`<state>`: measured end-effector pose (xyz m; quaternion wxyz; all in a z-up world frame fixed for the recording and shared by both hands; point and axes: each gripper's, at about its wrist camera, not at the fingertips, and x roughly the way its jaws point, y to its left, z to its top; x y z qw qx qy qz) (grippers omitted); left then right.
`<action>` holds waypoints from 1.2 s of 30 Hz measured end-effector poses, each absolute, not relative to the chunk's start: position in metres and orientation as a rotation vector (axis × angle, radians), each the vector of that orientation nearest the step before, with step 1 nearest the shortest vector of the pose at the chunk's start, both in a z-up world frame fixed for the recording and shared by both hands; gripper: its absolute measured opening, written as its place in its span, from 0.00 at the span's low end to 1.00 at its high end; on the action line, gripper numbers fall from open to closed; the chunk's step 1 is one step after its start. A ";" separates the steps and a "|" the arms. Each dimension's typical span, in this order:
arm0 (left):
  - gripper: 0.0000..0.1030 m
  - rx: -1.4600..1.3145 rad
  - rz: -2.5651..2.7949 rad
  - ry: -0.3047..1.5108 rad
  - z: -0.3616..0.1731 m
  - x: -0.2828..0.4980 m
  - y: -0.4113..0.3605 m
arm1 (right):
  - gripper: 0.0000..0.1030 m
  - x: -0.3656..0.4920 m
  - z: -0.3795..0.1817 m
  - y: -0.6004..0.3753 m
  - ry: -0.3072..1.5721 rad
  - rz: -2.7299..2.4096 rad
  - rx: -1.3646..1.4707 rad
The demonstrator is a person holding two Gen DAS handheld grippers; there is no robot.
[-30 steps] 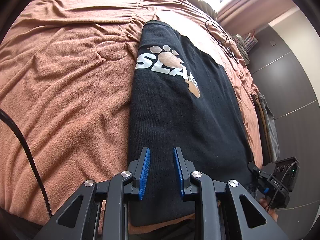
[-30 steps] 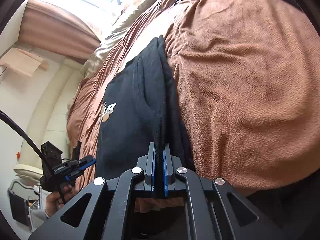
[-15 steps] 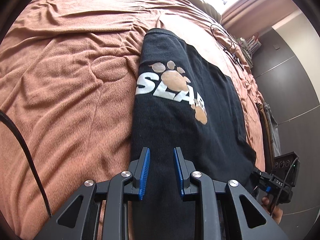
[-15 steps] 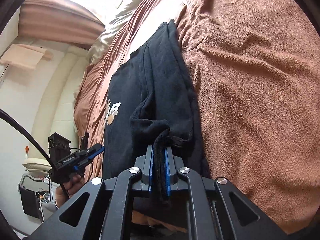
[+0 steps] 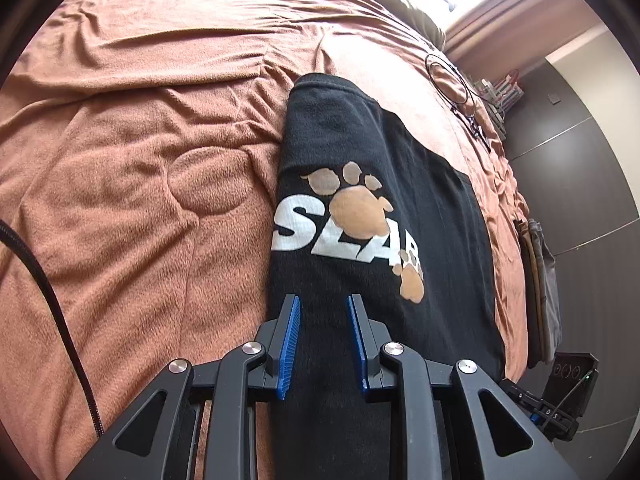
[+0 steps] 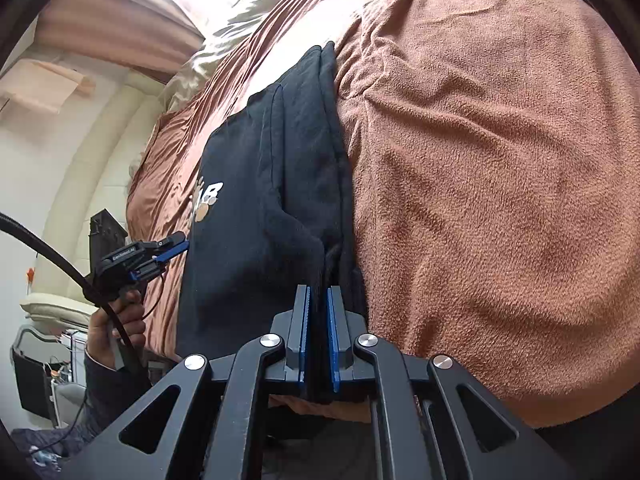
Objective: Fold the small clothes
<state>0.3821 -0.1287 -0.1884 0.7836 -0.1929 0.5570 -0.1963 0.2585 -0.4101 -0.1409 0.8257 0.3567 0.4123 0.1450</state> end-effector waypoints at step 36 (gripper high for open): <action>0.24 -0.386 -0.366 1.174 -0.199 0.481 -0.127 | 0.37 0.476 -0.123 -0.394 0.865 0.267 0.644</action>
